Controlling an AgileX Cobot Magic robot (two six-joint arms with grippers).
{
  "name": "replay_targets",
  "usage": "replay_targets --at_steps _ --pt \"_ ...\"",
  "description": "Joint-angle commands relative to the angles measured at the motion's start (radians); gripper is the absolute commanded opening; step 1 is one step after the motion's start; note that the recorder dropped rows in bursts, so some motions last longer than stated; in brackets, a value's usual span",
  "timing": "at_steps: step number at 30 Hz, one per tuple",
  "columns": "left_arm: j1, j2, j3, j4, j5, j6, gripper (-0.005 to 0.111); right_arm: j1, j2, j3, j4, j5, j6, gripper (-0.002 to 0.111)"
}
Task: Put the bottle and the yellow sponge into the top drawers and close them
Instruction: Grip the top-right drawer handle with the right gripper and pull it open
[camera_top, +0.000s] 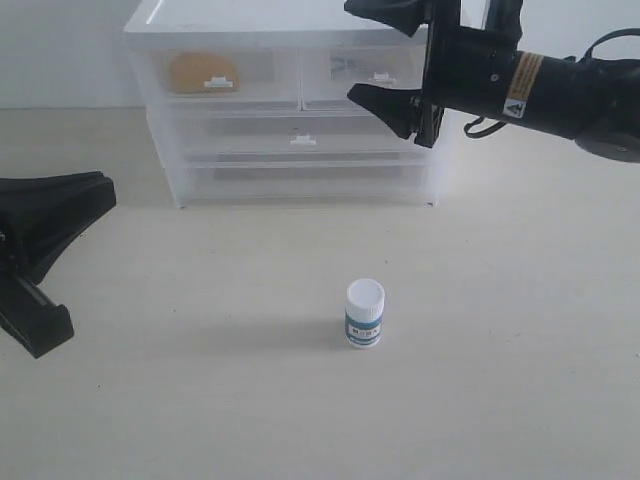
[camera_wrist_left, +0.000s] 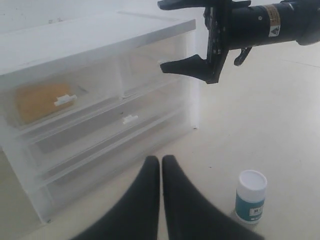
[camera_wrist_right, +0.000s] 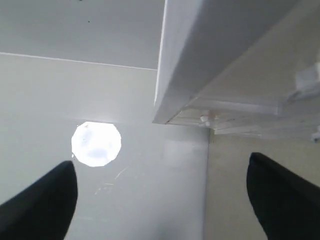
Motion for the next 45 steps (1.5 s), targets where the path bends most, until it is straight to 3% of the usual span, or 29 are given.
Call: replay_targets --at_steps 1,14,19,21,38,45 --pt "-0.003 0.006 0.004 -0.01 0.001 -0.009 0.004 -0.051 -0.001 -0.002 -0.078 0.073 0.013 0.085" --pt "-0.003 0.006 0.004 -0.01 -0.008 -0.009 0.004 -0.062 -0.001 -0.002 -0.063 0.188 -0.043 0.083" --pt "-0.003 0.006 0.004 -0.01 -0.008 -0.009 0.004 -0.048 -0.001 -0.002 -0.024 0.196 -0.079 0.056" --pt "-0.003 0.006 0.004 -0.01 -0.008 -0.009 0.004 -0.044 -0.001 -0.006 -0.022 0.211 -0.079 0.05" --pt "-0.003 0.006 0.004 -0.01 -0.008 -0.009 0.004 -0.018 -0.001 -0.024 -0.005 0.287 -0.127 0.049" --pt "-0.003 0.006 0.004 -0.01 -0.008 -0.009 0.004 0.024 -0.001 -0.024 0.081 0.311 -0.2 0.014"
